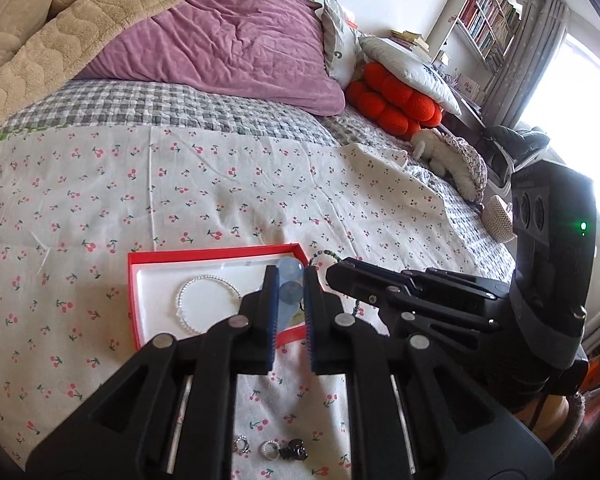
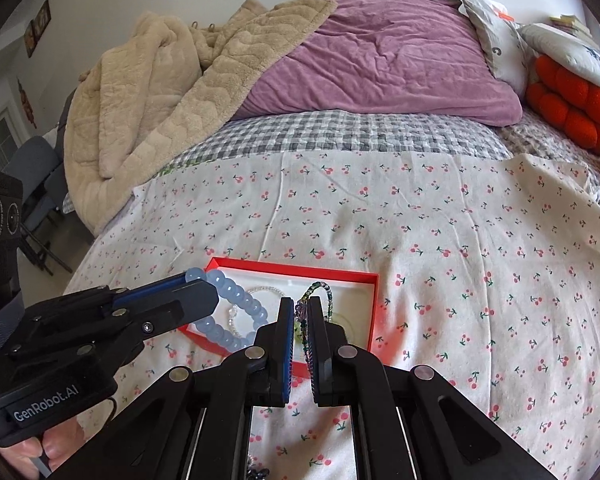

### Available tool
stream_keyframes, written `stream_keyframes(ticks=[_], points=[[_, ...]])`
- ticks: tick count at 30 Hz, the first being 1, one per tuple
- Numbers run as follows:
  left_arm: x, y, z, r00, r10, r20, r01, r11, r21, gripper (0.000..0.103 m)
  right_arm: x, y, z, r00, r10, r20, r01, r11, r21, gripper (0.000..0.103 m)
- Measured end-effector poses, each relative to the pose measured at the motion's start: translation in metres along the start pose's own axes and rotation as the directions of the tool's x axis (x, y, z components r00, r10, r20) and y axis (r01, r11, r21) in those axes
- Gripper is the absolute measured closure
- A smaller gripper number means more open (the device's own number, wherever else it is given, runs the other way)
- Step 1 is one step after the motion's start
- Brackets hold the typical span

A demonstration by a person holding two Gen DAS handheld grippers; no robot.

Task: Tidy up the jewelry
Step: 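Carry both bracelets into the red box and open both tools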

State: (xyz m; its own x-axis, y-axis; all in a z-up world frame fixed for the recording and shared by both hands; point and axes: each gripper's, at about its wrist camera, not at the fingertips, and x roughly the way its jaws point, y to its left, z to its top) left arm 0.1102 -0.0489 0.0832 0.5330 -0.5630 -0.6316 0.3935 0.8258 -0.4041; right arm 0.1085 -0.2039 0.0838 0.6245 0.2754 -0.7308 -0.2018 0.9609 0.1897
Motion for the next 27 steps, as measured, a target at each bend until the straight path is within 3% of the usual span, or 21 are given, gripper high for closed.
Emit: stream_keyframes(ticks=[3,8,19,27], points=[[0.017,0.007,-0.002,0.999,0.007,-0.034,-0.008,0.999,-0.031,0.090,0.008,-0.007,0.002,1.000,-0.010,-0.008,0.010,1.000,0.014,0.096],[0.030,0.018,-0.005,0.994,0.096,-0.061,-0.097,0.995,-0.018,0.090,0.019,-0.012,0.006,1.000,0.010,-0.024,-0.009,0.999,0.042,0.096],[0.040,0.048,-0.013,0.963,0.245,-0.112,-0.248,0.969,-0.013,0.090,0.045,0.010,0.006,0.991,0.110,-0.076,-0.106,0.993,0.054,0.096],[0.042,0.046,-0.015,0.952,0.286,-0.107,-0.284,0.958,0.029,0.090,0.060,-0.007,0.001,0.994,0.014,-0.111,-0.008,0.998,0.054,0.096]])
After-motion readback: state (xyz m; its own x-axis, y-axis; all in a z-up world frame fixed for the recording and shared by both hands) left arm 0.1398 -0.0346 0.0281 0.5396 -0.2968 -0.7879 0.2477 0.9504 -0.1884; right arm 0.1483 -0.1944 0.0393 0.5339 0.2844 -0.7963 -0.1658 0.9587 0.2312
